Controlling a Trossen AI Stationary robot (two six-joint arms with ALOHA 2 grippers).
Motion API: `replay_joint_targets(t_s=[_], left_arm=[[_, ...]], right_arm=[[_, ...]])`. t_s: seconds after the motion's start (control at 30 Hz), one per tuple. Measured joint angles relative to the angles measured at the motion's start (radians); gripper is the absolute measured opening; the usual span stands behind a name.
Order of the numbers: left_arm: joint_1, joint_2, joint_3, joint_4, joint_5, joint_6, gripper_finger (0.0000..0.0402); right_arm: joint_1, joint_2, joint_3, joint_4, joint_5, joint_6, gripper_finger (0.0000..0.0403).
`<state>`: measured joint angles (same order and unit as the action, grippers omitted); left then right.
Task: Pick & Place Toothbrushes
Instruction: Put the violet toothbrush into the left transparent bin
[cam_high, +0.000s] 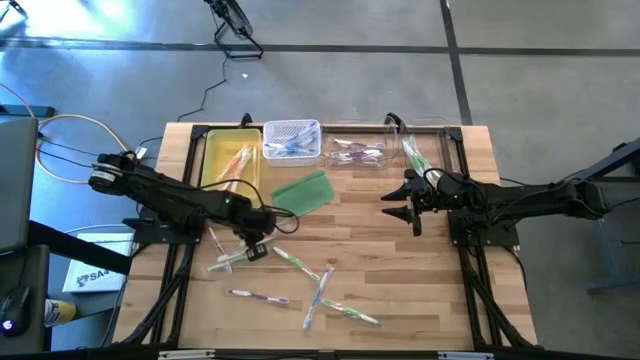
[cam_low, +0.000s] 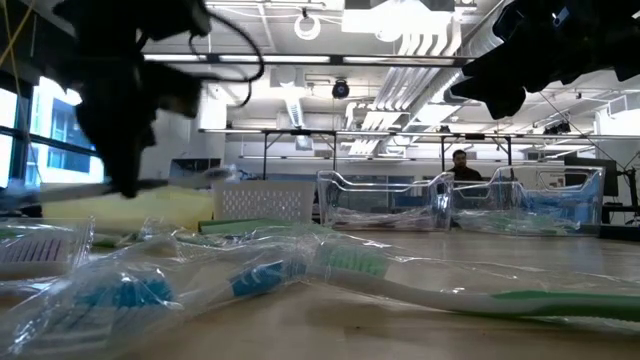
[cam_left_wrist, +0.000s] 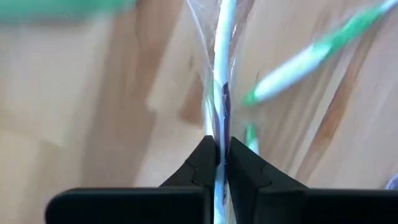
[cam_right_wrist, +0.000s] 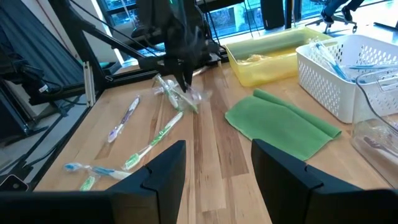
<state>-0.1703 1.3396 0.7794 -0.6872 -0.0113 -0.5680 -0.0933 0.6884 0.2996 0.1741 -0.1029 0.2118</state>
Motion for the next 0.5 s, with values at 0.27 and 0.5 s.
replay_joint_targets(t_s=[0.27,0.5], left_arm=[[0.005,0.000,0.200,-0.014,-0.184,0.202,0.0023],[0.121,0.000,0.353,-0.010,-0.209,0.434,0.0022]], right_arm=[[0.000,0.000,0.000,-0.001,-0.003,0.000,0.0175],[0.000,0.000,0.000,0.001,-0.030,0.002,0.0175]])
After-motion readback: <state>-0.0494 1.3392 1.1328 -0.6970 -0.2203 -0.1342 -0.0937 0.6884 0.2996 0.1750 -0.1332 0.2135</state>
